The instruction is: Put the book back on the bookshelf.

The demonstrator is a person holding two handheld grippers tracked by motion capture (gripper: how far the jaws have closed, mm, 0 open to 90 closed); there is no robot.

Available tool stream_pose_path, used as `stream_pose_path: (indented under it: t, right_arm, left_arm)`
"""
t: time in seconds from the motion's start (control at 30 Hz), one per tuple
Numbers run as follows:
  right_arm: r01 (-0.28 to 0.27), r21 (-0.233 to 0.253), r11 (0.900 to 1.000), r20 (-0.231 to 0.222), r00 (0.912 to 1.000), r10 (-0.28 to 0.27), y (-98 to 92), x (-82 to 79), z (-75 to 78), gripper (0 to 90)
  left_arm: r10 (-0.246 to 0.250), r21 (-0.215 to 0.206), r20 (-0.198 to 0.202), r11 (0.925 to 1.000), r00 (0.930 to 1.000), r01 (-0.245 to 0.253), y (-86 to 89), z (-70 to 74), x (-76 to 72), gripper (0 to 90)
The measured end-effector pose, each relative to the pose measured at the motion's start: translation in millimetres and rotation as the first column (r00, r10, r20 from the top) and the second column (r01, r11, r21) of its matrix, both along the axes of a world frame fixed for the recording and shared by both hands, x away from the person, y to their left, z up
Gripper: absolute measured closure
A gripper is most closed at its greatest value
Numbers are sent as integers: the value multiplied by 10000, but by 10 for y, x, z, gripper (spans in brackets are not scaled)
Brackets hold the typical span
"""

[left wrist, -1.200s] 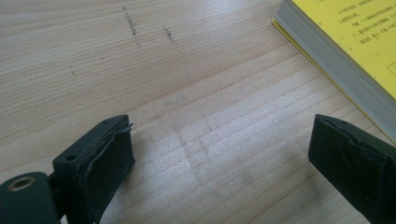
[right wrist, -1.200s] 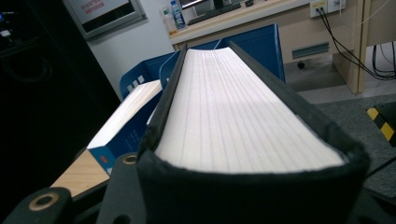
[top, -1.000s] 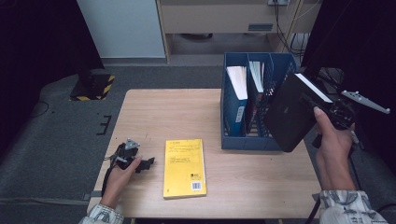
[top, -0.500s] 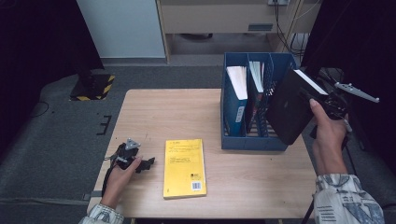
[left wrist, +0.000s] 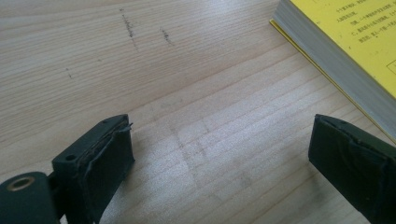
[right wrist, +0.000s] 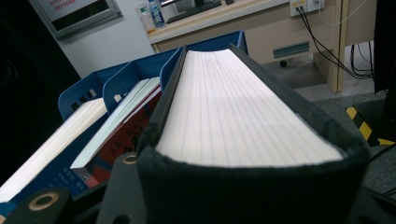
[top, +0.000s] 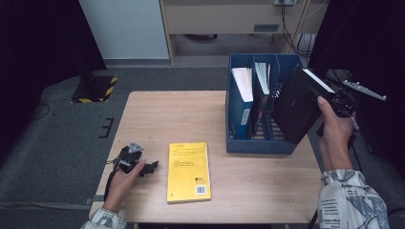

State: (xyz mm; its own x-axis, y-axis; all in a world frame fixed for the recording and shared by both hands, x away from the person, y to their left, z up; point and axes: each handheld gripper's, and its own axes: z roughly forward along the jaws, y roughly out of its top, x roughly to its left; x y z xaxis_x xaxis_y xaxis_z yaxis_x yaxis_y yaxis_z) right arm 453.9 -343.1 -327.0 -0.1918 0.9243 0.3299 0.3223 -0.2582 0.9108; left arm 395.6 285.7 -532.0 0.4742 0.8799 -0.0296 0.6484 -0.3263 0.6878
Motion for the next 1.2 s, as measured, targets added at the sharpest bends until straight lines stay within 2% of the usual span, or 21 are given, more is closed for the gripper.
stream_pose_path:
  t: [0.17, 0.37, 0.93, 1.2]
  right_arm:
    - [86, -262, 9996, 12, 10000, -86, -21, 5, 30, 532]
    - [118, -476, 9988, -90, 9999, -123, -27, 63, -13, 532]
    - [-95, -630, 9980, -237, 9997, 80, 85, 193, -123, 532]
    - [-24, -748, 9972, -323, 9995, 0, 119, 267, -170, 532]
  left_arm:
    - [-1, -7, 8, 10000, 10000, 1, -1, -1, 1, 57]
    - [-9, 17, 7, 10000, 10000, 9, -6, -1, 1, 57]
    - [-47, 24, 16, 10000, 10000, 47, -8, -2, 3, 57]
    - [-62, 28, 13, 10000, 10000, 62, -8, -2, 3, 57]
